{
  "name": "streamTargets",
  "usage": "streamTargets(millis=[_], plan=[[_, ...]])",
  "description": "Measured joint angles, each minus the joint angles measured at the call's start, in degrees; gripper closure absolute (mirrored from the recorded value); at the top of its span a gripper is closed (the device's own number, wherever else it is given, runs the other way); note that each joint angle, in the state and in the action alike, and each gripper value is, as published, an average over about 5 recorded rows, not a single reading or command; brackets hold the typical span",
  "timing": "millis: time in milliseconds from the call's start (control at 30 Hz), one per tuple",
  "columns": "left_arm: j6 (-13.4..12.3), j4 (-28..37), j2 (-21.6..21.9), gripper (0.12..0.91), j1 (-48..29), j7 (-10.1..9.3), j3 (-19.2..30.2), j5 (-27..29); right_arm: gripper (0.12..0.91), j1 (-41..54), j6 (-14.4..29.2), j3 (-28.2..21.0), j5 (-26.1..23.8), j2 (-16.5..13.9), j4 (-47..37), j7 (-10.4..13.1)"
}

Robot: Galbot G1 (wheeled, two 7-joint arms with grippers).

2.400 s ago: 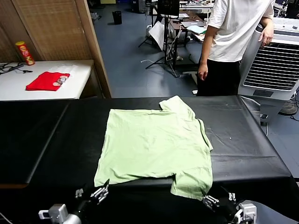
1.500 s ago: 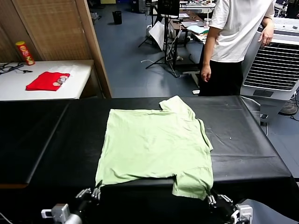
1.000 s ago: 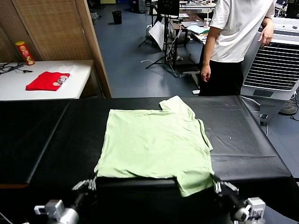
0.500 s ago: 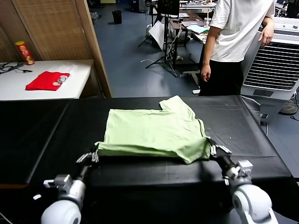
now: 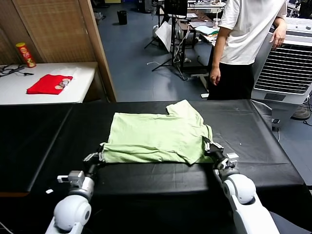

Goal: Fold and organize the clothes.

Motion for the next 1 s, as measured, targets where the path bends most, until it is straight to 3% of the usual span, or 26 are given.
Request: streamTargets(millis=[67,267,333,433,567,700,900,1000], plan=[[0.2,0.4,0.0,0.830,-0.3,0.04,0.1,0.0,0.661,-1.2,-1.0,0.4,0.0,-0.7,1.5,-0.1],[0.7,-0.2,0.3,0.512,0.5,0.07,0.1,0.0,0.362,-6.4,-3.4,2.2,-0.3,-2.7,7.3,0.2],[0.8,-0.9,0.6,0.394,1.2,0.09,-0.1,0.0,0.281,-8.4,-3.5,2.9,-0.5,-3.2,9.0,0.1],[0.9,-2.0,1.2,0.273,2.5,0.42,-0.4,-0.1,0.235,-11.2,-3.5,3.6,-0.7,-3.5,11.1,-0.2],[1.3,-2.9,1.6,0.235,4.3,1.23,-0.8,-0.8,0.238,-14.0,-3.5,4.0,-1.2,-3.4,12.7,-0.3],[2.7,-3.3,1.6,0.232,5.4,1.59,-0.8,-3.1,0.314,-15.7,-3.6,4.0,-1.8,-2.9,13.1,-0.3],[3.8,-2.9,1.4,0.239,5.6,1.72,-1.1,-6.0,0.482,-16.7,-3.7,3.8,-2.5,-2.2,12.6,-0.3],[3.9,-2.5,1.4,0.294,5.5,1.92,-1.2,-6.7,0.620,-16.8,-3.7,3.8,-2.8,-2.0,12.5,-0.3]])
